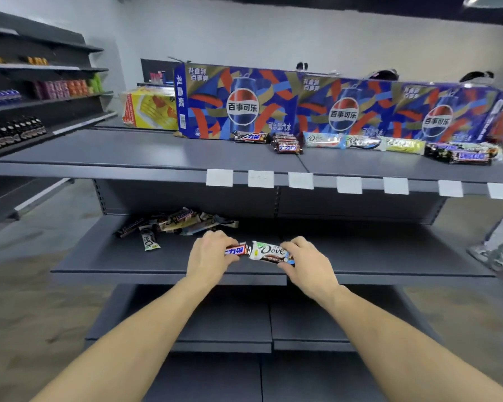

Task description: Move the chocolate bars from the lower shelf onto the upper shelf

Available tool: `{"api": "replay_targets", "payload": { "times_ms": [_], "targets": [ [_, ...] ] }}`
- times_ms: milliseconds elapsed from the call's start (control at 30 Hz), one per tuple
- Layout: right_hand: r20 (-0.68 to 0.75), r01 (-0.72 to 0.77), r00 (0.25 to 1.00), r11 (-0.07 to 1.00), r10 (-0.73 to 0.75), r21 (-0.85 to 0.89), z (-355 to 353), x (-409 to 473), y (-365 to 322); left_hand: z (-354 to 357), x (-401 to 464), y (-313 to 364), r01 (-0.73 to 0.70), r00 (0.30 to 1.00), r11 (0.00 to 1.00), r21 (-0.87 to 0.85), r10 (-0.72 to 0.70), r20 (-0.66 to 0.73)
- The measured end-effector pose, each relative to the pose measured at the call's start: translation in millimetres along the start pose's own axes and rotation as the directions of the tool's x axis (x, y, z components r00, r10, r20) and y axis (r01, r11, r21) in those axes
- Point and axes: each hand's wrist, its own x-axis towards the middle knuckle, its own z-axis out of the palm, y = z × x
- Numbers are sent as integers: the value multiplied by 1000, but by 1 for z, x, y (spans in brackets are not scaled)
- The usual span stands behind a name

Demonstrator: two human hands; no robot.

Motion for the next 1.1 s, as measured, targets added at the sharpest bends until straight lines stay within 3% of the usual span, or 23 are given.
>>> {"api": "replay_targets", "payload": {
  "times_ms": [467,767,1100],
  "targets": [
    [-222,65,972,995,-81,-77,-122,-16,51,-76,10,126,-37,974,986,-162,-1,-227],
    [-322,55,943,994,-83,-96,-173,27,90,-85,66,151,-85,960,986,-143,43,-275],
    [-346,55,933,991,-96,-126,-184,112,113,-73,158,148,-73,960,978,-196,16,-279]
  ]
}}
